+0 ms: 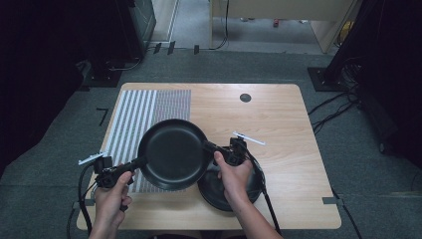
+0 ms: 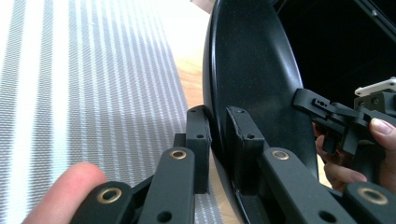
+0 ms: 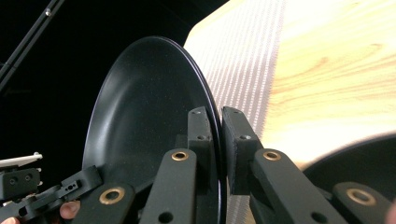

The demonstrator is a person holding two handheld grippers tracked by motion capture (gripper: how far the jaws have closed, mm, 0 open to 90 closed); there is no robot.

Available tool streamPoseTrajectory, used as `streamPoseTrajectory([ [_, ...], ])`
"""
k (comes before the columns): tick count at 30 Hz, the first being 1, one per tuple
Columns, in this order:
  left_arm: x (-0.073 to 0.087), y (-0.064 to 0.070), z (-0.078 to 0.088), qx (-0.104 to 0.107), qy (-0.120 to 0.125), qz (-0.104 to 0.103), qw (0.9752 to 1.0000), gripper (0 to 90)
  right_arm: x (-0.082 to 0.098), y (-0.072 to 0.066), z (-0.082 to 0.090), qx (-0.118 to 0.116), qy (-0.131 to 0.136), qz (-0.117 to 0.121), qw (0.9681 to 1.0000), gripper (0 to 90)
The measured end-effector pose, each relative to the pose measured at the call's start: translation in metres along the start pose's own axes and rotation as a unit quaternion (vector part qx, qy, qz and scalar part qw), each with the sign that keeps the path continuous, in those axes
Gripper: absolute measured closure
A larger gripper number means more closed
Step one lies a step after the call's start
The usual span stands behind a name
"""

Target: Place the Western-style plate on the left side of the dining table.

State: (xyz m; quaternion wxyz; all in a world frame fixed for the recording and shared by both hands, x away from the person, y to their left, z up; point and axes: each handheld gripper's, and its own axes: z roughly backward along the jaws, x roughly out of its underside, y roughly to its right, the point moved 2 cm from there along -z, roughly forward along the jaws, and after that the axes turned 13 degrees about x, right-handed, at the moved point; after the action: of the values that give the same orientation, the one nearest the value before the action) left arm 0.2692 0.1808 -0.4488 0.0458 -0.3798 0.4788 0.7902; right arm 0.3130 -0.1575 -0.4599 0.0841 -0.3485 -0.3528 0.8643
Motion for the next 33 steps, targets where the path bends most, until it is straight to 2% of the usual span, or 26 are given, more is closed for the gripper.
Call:
streamPoseTrajectory([
  [7,-0.019,-0.014,0.011,-0.012,0.005,0.006,0.9999,81.4,-0.006,-0.021,-0.023,0.002,-0.003,0.007,1.0000,83.3],
  [14,-0.042,-0.031,0.019,-0.027,0.005,0.012,0.9996,81.3,-0.012,-0.036,-0.049,0.010,-0.008,0.011,0.9999,83.2],
  [17,-0.046,-0.036,0.020,-0.029,0.004,0.013,0.9995,81.3,-0.015,-0.041,-0.059,0.013,-0.011,0.012,0.9998,83.2],
  [19,-0.053,-0.045,0.022,-0.028,0.006,0.021,0.9994,81.9,-0.018,-0.045,-0.069,0.012,-0.018,0.010,0.9997,83.0],
  [21,-0.055,-0.048,0.022,-0.029,0.005,0.023,0.9993,82.2,-0.018,-0.046,-0.072,0.012,-0.021,0.009,0.9997,83.0],
  [22,-0.059,-0.053,0.022,-0.032,0.004,0.025,0.9992,82.2,-0.019,-0.048,-0.079,0.014,-0.024,0.007,0.9996,82.9],
  [25,-0.063,-0.058,0.023,-0.036,0.003,0.027,0.9990,82.4,-0.019,-0.050,-0.089,0.018,-0.029,0.004,0.9994,82.8],
  [33,-0.079,-0.084,0.013,-0.038,-0.002,0.050,0.9980,82.9,-0.025,-0.051,-0.113,0.038,-0.034,0.002,0.9987,82.7],
])
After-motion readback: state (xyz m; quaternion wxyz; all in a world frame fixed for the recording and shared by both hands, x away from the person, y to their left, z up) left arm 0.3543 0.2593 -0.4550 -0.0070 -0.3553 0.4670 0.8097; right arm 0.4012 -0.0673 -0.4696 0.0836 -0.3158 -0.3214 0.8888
